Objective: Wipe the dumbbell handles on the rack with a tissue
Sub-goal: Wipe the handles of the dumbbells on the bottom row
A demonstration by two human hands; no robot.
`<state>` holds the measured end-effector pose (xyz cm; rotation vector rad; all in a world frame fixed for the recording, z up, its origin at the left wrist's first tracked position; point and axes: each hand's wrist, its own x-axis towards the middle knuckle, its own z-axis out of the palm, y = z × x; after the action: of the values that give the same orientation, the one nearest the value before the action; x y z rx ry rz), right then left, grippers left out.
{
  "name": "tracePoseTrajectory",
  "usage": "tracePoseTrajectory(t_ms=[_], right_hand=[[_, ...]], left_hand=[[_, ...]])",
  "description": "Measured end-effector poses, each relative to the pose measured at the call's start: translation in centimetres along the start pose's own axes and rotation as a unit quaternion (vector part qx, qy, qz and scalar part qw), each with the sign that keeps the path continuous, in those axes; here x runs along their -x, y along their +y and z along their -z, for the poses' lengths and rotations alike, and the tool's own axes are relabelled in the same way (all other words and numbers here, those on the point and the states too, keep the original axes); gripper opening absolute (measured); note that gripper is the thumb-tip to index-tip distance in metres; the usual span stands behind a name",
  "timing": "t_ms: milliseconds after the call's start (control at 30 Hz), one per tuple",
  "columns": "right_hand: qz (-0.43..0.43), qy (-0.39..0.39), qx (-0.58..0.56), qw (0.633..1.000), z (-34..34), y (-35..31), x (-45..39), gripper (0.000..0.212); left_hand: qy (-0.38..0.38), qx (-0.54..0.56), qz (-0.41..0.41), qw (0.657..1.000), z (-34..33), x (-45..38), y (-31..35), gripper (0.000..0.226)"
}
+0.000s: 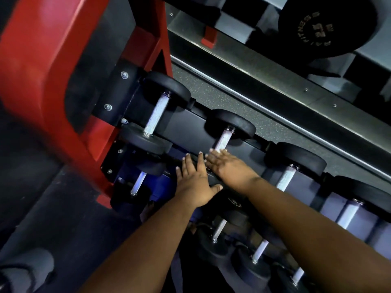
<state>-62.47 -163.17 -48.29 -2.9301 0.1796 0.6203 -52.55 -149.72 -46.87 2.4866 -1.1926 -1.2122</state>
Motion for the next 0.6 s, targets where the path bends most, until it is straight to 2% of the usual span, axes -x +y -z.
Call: tracePoseTrajectory(t_ms=[100, 200, 267, 333, 433, 533, 600], right_hand=[[0.036, -0.018, -0.028, 0.999, 0.5, 0.6, 1.9, 0.052], [-0.015, -0.046, -0.088, 0.995, 1.5, 1.5, 4.1, 0.052], [-0.076, 0.021, -0.155, 0.985, 2.4, 1.8, 4.5, 0.054], [-0.13, 0.129, -0.21, 0.96, 3.3, 1.5, 3.4, 0.055], [-0.154, 0.247, -0.285, 0.913, 4.8, -0.1, -0.1, 0.052], [-0.148, 0.283, -0.321, 0.892, 6.0, -2.0, -3.8, 0.049], [-0.134, 0.27, -0.326, 0.896, 6.3, -3.1, -6.6, 0.05]], left_hand=[[0.002, -0.012, -0.008, 1.0, 0.3, 0.4, -0.1, 0.12], [0.009, -0.065, -0.041, 0.997, 1.1, 0.7, -0.8, 0.115], [0.035, -0.086, -0.058, 0.994, 2.0, 0.7, -1.9, 0.111], [0.077, -0.092, -0.068, 0.99, 3.2, 0.7, -3.4, 0.107], [0.15, -0.115, -0.066, 0.98, 4.9, 0.5, -6.1, 0.1], [0.197, -0.111, -0.036, 0.973, 6.5, -0.2, -8.8, 0.102], [0.21, -0.102, -0.016, 0.972, 7.4, -0.9, -10.6, 0.103]])
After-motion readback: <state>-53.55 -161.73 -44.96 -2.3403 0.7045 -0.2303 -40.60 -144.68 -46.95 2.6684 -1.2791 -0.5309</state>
